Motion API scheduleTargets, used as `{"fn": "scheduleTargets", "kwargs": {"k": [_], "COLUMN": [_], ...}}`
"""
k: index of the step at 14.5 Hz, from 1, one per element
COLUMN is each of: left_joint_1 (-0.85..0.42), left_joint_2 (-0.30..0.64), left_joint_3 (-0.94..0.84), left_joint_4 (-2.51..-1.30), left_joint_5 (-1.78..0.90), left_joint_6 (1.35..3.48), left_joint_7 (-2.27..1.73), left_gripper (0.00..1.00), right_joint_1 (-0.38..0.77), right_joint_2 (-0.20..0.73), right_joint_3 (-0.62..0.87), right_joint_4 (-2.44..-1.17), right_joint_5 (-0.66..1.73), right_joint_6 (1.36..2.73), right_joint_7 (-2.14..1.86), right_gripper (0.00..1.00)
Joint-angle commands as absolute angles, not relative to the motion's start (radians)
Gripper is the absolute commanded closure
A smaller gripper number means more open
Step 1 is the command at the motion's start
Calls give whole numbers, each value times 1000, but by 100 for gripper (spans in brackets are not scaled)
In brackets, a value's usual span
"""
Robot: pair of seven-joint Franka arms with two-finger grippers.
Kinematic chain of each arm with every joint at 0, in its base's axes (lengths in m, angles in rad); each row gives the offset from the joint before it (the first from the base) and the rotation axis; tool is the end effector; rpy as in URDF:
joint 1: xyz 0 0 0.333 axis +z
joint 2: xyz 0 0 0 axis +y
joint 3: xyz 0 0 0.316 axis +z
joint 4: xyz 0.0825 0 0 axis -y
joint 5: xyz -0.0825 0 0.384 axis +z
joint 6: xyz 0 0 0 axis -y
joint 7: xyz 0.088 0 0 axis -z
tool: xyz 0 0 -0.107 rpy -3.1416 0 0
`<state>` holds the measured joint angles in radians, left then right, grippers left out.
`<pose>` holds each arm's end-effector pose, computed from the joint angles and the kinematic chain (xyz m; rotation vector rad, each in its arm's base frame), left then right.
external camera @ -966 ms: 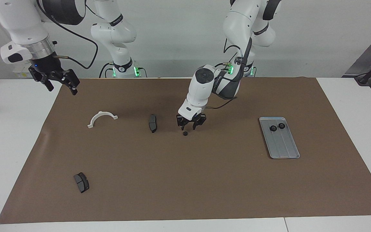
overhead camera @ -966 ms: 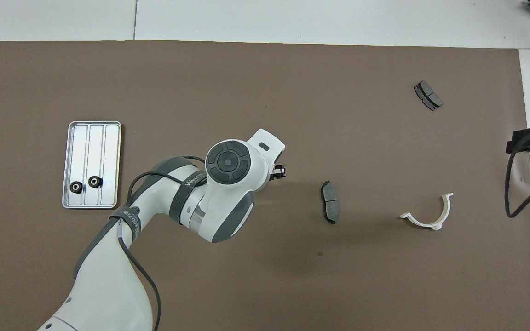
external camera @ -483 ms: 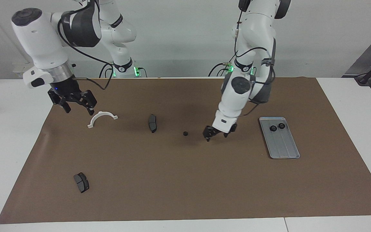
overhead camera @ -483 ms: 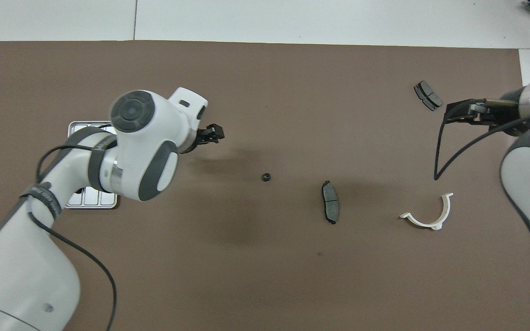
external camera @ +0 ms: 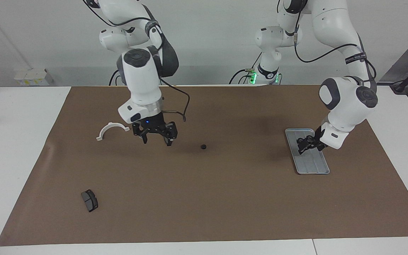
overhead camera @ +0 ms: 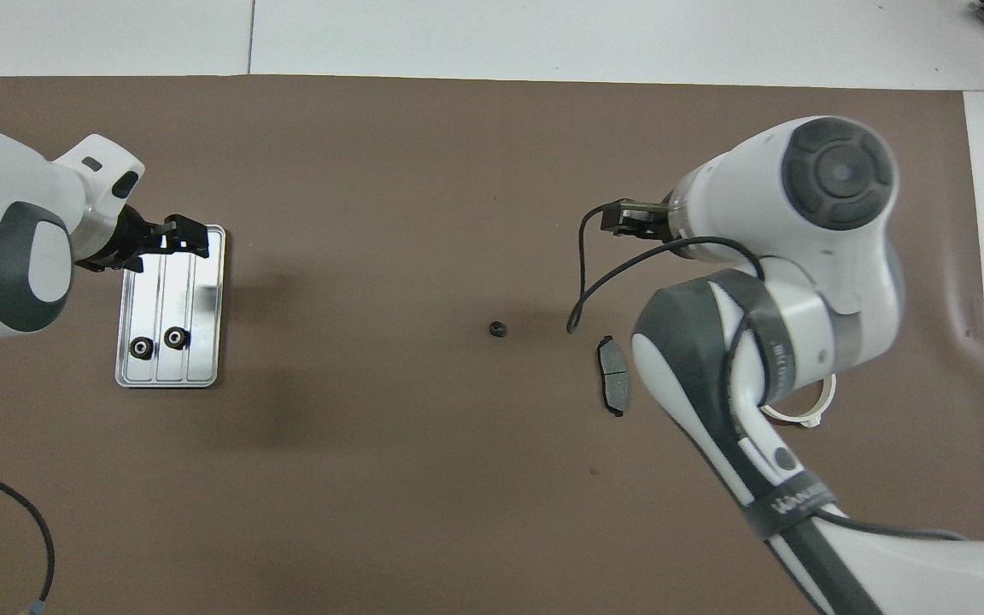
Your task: Place bearing gear from tray to pile
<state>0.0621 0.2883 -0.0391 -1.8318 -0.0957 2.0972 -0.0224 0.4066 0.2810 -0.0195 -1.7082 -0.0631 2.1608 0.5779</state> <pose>0.6251 0.0112 0.3738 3.0446 0.1462 -0.0348 0.6083 0.2464 0.4428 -3.0933 0.2464 -0.2802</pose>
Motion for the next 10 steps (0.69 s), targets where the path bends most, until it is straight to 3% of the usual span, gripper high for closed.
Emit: {"fn": "scheduleTargets", "kwargs": {"k": [1, 5, 7, 10], "left_joint_1": [92, 91, 84, 81], "left_joint_2": [235, 184, 169, 158], "left_joint_3": [-54, -54, -54, -54], "left_joint_4": [-1926, -2060, -2101, -2138], "left_joint_5": [-100, -101, -101, -101], "left_joint_6": [2098, 2143, 2157, 2189], "left_joint_7": [55, 77, 75, 75], "left_gripper": [3, 8, 10, 13], "right_joint_1": [484, 595, 606, 620], "right_joint_2": [362, 486, 488, 483], "right_joint_3": [-25, -25, -25, -23], "right_joint_4": [-1677, -1681, -1701, -1747], "right_joint_5": [-100, -135, -143, -143], "right_joint_6": [2215, 2307, 2306, 2330], "right_joint_7": [662, 773, 769, 764], "right_gripper": [0, 0, 0, 27]}}
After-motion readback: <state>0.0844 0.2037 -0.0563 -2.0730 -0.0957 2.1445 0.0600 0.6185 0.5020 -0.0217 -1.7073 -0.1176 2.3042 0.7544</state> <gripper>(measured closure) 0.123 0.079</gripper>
